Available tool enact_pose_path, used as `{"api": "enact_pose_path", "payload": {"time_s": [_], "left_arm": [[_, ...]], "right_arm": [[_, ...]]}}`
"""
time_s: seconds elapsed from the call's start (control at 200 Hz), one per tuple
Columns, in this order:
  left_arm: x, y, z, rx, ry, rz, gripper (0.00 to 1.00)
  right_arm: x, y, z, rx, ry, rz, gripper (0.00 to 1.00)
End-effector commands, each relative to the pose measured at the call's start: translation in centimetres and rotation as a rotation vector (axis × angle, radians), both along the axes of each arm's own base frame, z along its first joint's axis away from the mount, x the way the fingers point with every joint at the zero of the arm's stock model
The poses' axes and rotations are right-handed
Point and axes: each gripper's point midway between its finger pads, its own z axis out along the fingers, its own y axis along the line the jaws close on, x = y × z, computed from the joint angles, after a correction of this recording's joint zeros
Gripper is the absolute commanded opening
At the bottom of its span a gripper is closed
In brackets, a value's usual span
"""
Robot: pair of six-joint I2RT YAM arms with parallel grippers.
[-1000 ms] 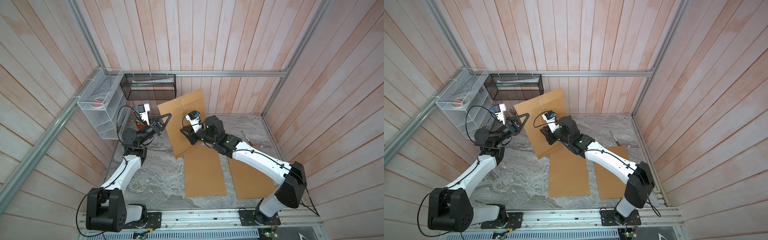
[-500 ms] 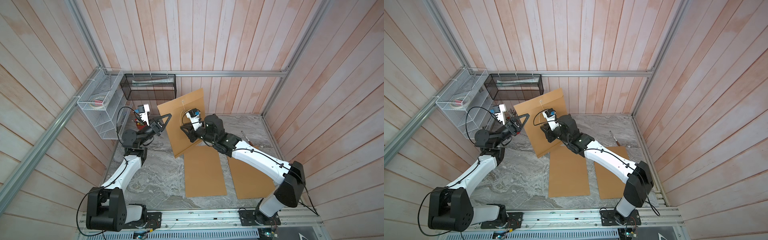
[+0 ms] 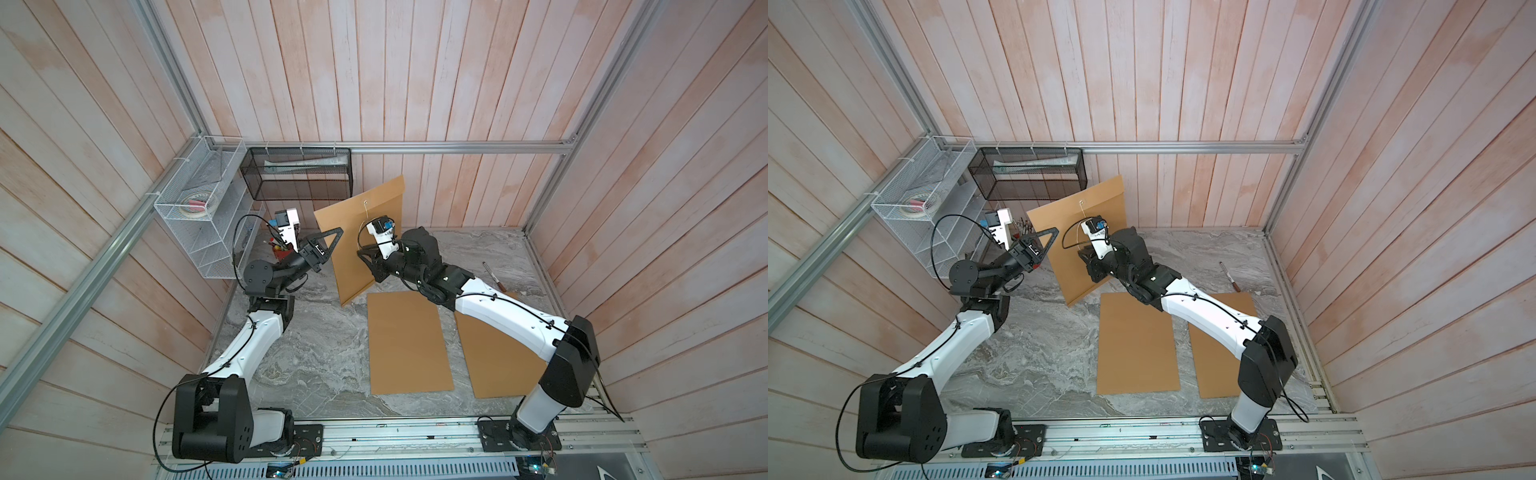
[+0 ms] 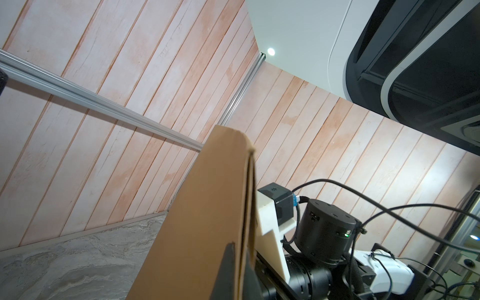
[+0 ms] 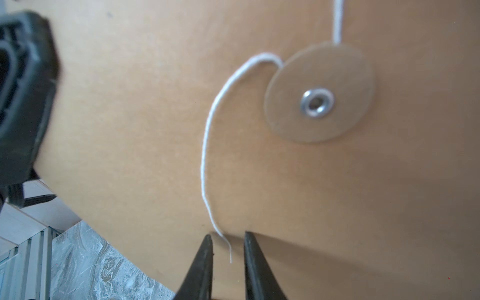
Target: Open the file bag
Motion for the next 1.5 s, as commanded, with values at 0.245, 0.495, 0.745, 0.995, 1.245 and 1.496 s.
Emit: {"api": "enact_pose_path", "payload": {"time_s": [0.245,0.495,0.745,0.995,1.245,1.496], "left_arm": [[-0.3,-0.2,-0.5,0.000,-0.004,-0.014,0.00],[-0.5,-0.2,-0.3,0.002,-0.011,-0.011,0.00],[-0.3,-0.1,0.1,-0.001,-0.023,-0.005,0.00],[-0.2,0.0,0.8,-0.004,-0.041,0.001,0.00],[-0.2,0.2,1.1,-0.006,-0.046,0.005,0.00],[-0.2,0.3,1.1,-0.002,-0.050,0.008,0.00]], "right_arm": [[0.1,1.2,2.6,0.070,-0.044,0.017,0.17],[0.1,1.2,2.7,0.074,-0.044,0.016,0.06],[-0.4,0.7,2.4,0.071,-0.033,0.021,0.00],[-0.8,0.4,0.7,0.047,-0.001,0.024,0.00],[-1.0,-0.1,-0.2,0.040,0.011,0.010,0.00],[-0.5,-1.6,-0.6,0.048,0.017,-0.040,0.00]]}}
